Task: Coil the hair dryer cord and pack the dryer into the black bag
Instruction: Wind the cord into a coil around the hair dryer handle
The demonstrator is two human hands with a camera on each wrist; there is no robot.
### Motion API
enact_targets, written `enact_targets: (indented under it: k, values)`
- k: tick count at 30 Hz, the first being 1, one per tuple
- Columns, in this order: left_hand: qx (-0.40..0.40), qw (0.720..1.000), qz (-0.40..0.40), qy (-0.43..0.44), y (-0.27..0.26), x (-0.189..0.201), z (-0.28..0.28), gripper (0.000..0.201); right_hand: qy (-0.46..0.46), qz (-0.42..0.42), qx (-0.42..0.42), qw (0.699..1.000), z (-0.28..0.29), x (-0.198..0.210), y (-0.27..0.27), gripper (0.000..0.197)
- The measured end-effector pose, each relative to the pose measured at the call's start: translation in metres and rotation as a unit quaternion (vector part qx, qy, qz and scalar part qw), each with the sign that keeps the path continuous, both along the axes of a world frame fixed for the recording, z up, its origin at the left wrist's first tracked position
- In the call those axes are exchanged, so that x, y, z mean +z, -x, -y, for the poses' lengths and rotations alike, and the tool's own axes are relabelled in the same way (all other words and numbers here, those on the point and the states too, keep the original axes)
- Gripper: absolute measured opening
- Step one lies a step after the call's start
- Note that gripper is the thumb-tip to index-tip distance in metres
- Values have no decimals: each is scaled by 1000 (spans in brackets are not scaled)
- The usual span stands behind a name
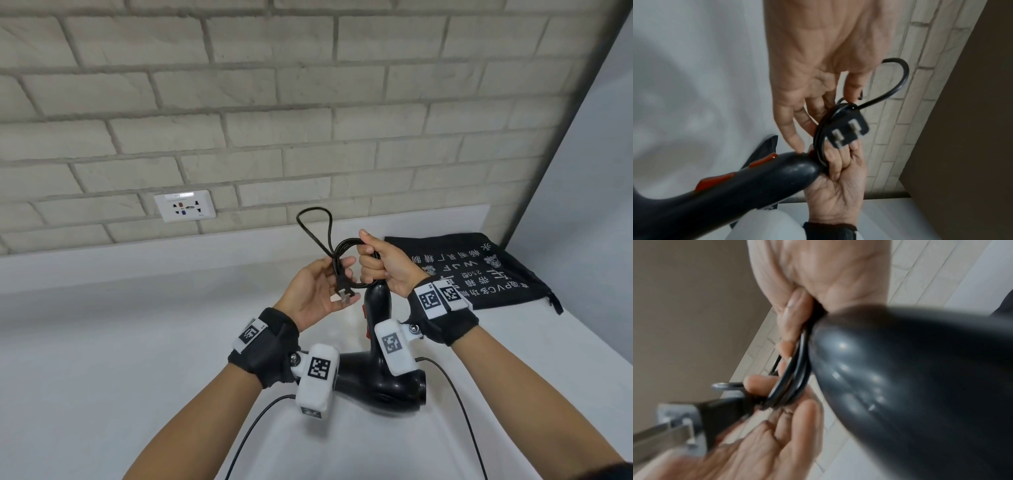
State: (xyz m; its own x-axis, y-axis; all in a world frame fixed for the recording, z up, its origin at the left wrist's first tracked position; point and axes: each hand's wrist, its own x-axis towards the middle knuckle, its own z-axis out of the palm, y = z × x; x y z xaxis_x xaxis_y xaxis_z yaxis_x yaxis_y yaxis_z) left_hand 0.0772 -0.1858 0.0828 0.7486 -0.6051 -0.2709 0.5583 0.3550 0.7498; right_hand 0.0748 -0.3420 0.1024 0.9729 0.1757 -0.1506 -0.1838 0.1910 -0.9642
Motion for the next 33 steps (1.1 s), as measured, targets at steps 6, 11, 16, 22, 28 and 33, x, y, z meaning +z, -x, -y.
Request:
enact_targets:
  k: [6, 11, 16, 22, 28, 33]
  values:
    - [38, 986, 122, -104, 7, 6, 3, 19, 37, 29, -12, 999, -8, -2, -4, 44]
    - [96, 961, 183, -181, 9, 2, -11, 25, 31, 35, -72, 996, -5, -2, -6, 43]
    - [20, 822, 383, -420, 6, -26, -64, 18, -17, 26, -156, 987, 22, -9, -13, 44]
    - [-111, 614, 395, -674, 6, -59, -107, 32, -37, 17, -187, 982, 33, -12, -18, 43]
    - [23, 619, 460, -636, 6, -33, -69, 20, 7, 33, -127, 991, 11, -3, -9, 45]
    - [201, 698, 515, -455, 6, 12, -15, 31, 30, 38, -103, 993, 2, 3, -2, 44]
